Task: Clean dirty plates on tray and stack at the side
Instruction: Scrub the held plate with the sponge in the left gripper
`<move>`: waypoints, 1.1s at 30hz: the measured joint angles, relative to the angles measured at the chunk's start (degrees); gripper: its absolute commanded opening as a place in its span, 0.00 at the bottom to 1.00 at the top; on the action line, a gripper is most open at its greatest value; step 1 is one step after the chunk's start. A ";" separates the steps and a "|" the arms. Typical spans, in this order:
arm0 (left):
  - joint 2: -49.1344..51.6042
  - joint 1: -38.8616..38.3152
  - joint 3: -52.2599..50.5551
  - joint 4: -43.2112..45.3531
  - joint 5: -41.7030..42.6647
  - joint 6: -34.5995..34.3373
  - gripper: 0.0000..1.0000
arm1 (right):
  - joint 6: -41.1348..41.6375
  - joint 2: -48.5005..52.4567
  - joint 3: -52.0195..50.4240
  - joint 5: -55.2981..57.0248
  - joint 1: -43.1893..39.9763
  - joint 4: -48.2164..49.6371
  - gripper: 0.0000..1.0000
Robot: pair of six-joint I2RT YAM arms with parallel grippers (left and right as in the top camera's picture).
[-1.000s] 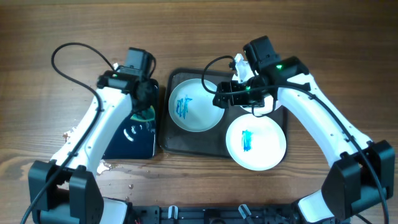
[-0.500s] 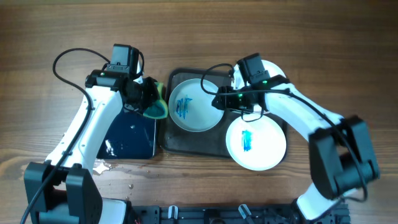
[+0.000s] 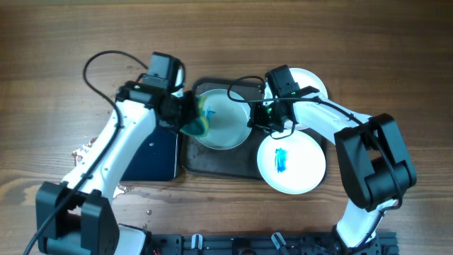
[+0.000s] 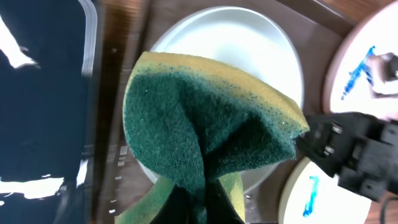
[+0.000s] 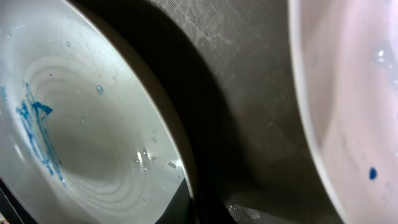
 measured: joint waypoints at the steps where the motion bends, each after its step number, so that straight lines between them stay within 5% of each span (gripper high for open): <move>1: 0.11 -1.64 0.00 0.83 0.20 0.02 0.04 | 0.00 0.00 0.02 0.00 0.00 -0.15 0.04; 8: 10.34 -8.70 0.15 4.90 0.39 0.37 0.04 | -4.33 -0.39 0.33 -0.35 0.00 -3.96 0.05; 20: 19.12 -9.64 1.14 9.90 1.40 -0.74 0.04 | -11.54 -2.56 -0.15 6.75 2.89 -5.79 0.04; 33: 20.26 -8.57 4.15 -6.10 -20.65 -15.21 0.04 | -7.72 -2.84 -0.15 7.32 6.43 -6.25 0.04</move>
